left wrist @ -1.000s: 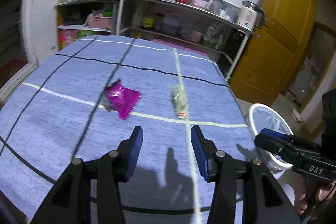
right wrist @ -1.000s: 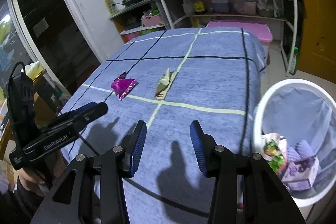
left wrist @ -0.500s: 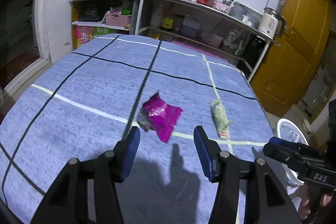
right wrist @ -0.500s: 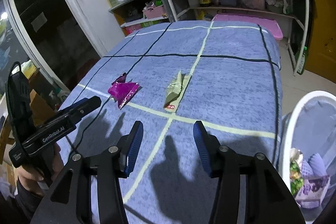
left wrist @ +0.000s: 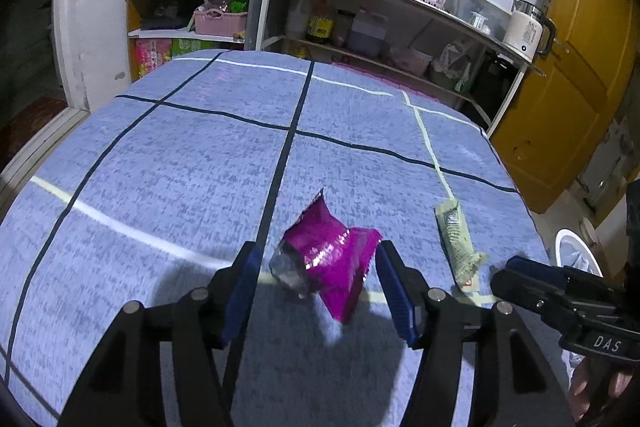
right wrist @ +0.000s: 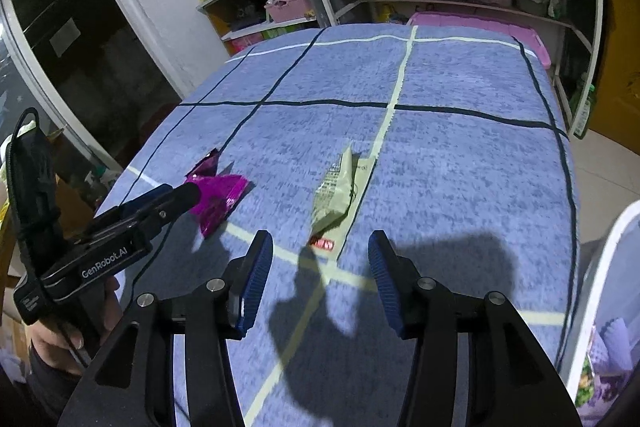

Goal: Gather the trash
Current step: 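Grasp the magenta wrapper with the left tool while the right tool grasps the paper packet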

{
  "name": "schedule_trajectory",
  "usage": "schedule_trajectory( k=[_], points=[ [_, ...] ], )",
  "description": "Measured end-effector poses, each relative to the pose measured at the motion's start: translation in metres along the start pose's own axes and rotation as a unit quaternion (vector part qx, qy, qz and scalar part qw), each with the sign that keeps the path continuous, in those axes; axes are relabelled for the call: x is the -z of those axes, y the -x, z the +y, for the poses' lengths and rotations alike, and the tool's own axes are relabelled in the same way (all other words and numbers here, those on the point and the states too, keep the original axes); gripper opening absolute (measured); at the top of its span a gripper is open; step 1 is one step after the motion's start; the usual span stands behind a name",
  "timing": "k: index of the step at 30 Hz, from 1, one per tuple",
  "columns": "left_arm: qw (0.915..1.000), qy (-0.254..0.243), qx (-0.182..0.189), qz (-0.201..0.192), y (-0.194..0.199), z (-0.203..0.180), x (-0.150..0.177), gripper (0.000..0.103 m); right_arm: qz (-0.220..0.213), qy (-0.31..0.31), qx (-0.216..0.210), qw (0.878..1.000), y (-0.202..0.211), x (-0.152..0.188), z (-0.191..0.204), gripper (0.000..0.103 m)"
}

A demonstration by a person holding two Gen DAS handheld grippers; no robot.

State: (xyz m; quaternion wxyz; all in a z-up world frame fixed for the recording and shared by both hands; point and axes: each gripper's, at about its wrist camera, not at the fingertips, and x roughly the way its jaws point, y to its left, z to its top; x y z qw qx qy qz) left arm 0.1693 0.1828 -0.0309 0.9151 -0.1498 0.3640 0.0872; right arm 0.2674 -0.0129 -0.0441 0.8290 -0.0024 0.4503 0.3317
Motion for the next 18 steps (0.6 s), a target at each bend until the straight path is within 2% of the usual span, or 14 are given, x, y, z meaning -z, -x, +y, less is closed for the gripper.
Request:
schedule_trajectory(
  k=[12, 16, 17, 18],
  points=[
    [0.9996, -0.015, -0.003, 0.023, -0.02, -0.007, -0.002, 0.062, 0.018, -0.001, 0.017, 1.0, -0.033, -0.011, -0.004, 0.051],
    [0.9995, -0.016, -0.004, 0.025, -0.021, -0.01, -0.002, 0.051, 0.016, 0.003, 0.021, 1.0, -0.034, -0.012, -0.003, 0.051],
    [0.9995, -0.019, -0.004, 0.023, -0.02, -0.011, -0.001, 0.048, 0.015, 0.005, 0.023, 1.0, -0.034, -0.012, -0.002, 0.047],
    [0.9995, -0.022, -0.004, 0.021, -0.019, -0.013, -0.001, 0.046, 0.015, 0.006, 0.025, 1.0, -0.034, -0.012, -0.002, 0.039]
  ],
)
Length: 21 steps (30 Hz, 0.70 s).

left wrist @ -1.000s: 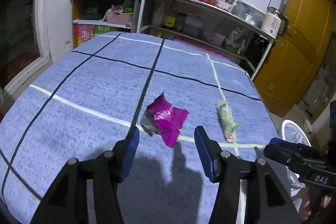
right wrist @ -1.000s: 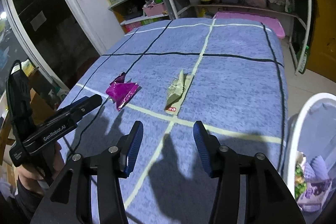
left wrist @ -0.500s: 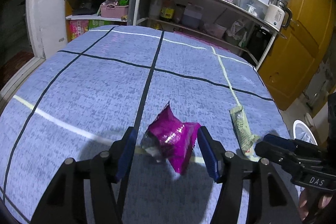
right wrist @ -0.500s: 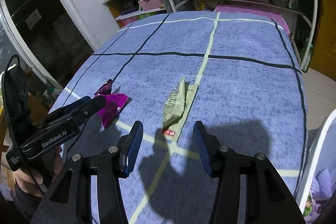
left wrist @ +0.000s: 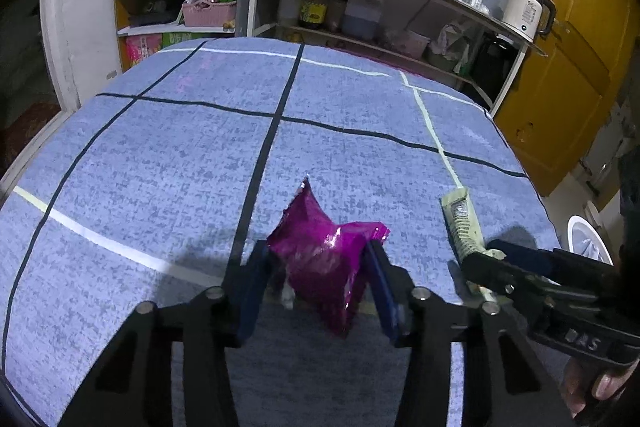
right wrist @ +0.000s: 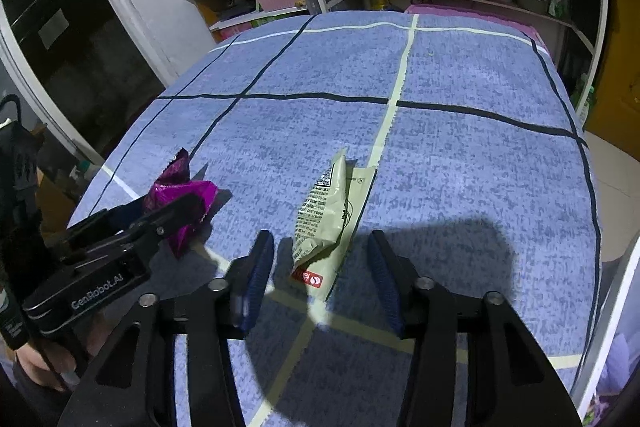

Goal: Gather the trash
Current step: 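Grasp the magenta wrapper with the left tool while the right tool grasps the paper packet, then carry the magenta wrapper and paper packet over the bin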

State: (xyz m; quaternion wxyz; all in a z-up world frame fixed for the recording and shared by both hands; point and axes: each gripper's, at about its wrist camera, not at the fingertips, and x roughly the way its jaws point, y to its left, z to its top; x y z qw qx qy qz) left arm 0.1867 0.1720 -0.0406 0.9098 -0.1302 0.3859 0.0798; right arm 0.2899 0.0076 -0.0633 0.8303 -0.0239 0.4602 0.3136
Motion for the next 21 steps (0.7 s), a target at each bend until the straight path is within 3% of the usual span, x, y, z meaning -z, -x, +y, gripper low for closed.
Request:
schedule_trajectory(
  k=[2, 6, 21],
  points=[
    [1.0, -0.004, 0.0, -0.003, 0.002, -0.002, 0.001, 0.041, 0.0, -0.001, 0.001, 1.0, -0.001, 0.0, -0.001, 0.03],
    [1.0, -0.003, 0.003, -0.007, 0.007, -0.003, 0.003, 0.037, -0.003, 0.001, 0.0, 1.0, 0.0, 0.001, 0.0, 0.026],
    [0.9991, 0.004, 0.019, -0.037, 0.038, -0.008, 0.01, 0.034, -0.024, 0.006, -0.013, 1.0, 0.032, 0.013, 0.002, 0.021]
  ],
)
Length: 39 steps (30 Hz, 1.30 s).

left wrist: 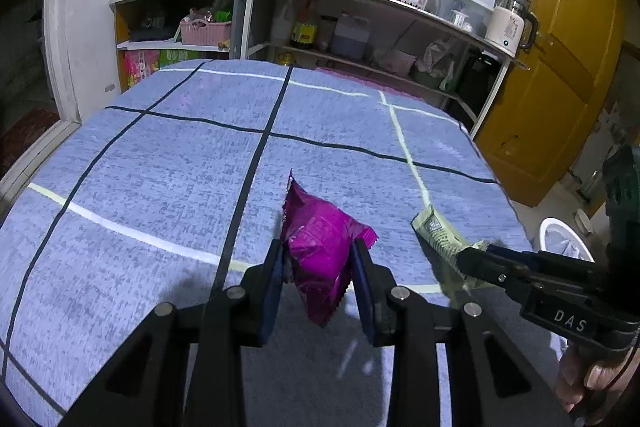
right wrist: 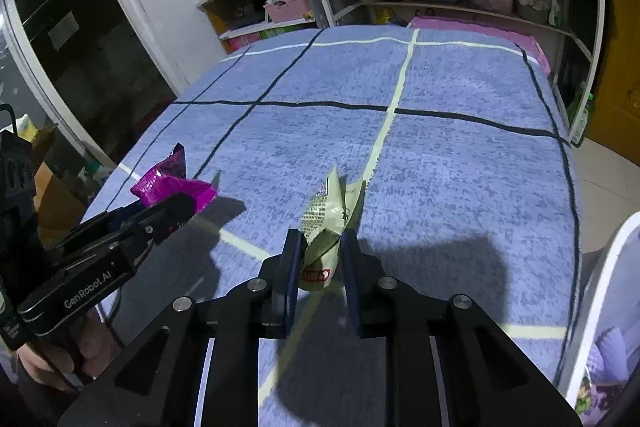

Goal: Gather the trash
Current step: 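Carry the magenta wrapper and paper packet over the bin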

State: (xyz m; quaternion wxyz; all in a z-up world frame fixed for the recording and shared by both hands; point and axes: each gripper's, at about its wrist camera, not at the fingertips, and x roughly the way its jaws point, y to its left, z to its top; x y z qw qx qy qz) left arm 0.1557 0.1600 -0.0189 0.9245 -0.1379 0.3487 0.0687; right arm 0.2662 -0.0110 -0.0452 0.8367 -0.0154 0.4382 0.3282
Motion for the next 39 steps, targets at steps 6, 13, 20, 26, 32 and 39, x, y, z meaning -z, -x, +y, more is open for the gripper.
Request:
schedule_trajectory(
  k=[6, 13, 20, 26, 32, 39],
  points=[
    [0.9999, -0.001, 0.012, -0.006, 0.014, -0.011, 0.006, 0.034, -0.014, 0.0, -0.002, 1.0, 0.023, 0.009, -0.001, 0.02],
    [0.9996, -0.008, 0.027, -0.009, 0.029, -0.031, 0.015, 0.034, -0.029, -0.006, 0.0, 1.0, 0.05, 0.022, -0.006, 0.02],
    [0.9985, -0.027, 0.045, -0.012, 0.045, -0.059, 0.022, 0.034, -0.048, -0.016, 0.002, 0.999, 0.079, 0.033, -0.013, 0.02],
    [0.9968, -0.044, 0.064, -0.016, 0.054, -0.084, 0.024, 0.034, -0.066, -0.025, 0.008, 0.997, 0.105, 0.043, -0.021, 0.02],
    [0.9946, -0.061, 0.082, -0.017, 0.06, -0.11, 0.026, 0.034, -0.086, -0.038, 0.018, 0.995, 0.131, 0.053, -0.037, 0.02],
    [0.991, -0.083, 0.105, -0.014, 0.061, -0.143, 0.027, 0.034, -0.101, -0.056, 0.032, 0.993, 0.154, 0.066, -0.057, 0.02]
  ],
)
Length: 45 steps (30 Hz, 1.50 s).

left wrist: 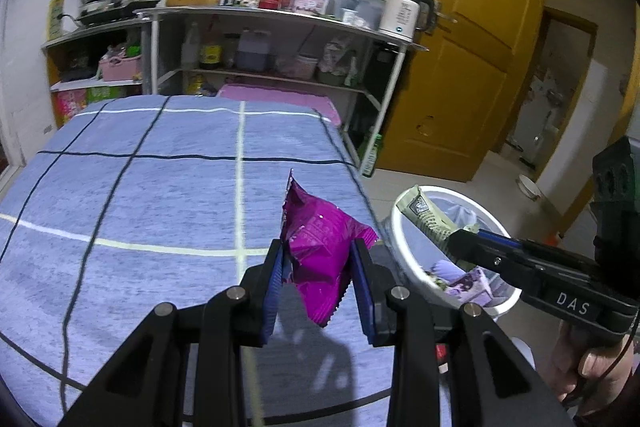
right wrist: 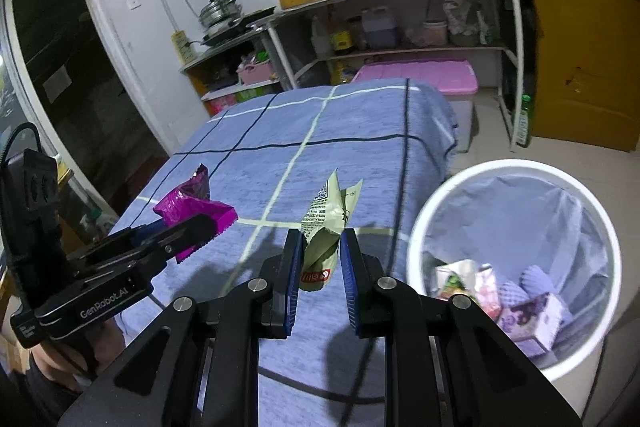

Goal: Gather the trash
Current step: 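Carry the magenta wrapper and paper packet over the bin, then open both tools over the bin to drop the wrapper and packet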

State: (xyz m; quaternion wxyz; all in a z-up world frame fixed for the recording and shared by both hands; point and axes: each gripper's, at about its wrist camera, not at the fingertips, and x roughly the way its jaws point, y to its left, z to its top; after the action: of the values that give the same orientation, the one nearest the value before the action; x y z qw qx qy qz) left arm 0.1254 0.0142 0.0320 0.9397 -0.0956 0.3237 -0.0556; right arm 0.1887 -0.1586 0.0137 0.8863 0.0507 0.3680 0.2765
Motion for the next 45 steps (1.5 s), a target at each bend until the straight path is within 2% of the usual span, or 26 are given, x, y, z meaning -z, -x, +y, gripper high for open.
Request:
schedule_trajectory(
  k=[20, 45],
  points=[
    [0.9962, -0.055, 0.063, 0.026, -0.034, -0.082, -0.003, 0.034, -0.027, -0.065, 0.059, 0.996, 0.051, 0.017, -0.078, 0.02],
    [0.9879, -0.093, 0.09, 0.085, -0.093, -0.126, 0.01, 0.034, 0.003, -0.113, 0.086, 0.99, 0.041, 0.033, -0.14, 0.021]
  ],
)
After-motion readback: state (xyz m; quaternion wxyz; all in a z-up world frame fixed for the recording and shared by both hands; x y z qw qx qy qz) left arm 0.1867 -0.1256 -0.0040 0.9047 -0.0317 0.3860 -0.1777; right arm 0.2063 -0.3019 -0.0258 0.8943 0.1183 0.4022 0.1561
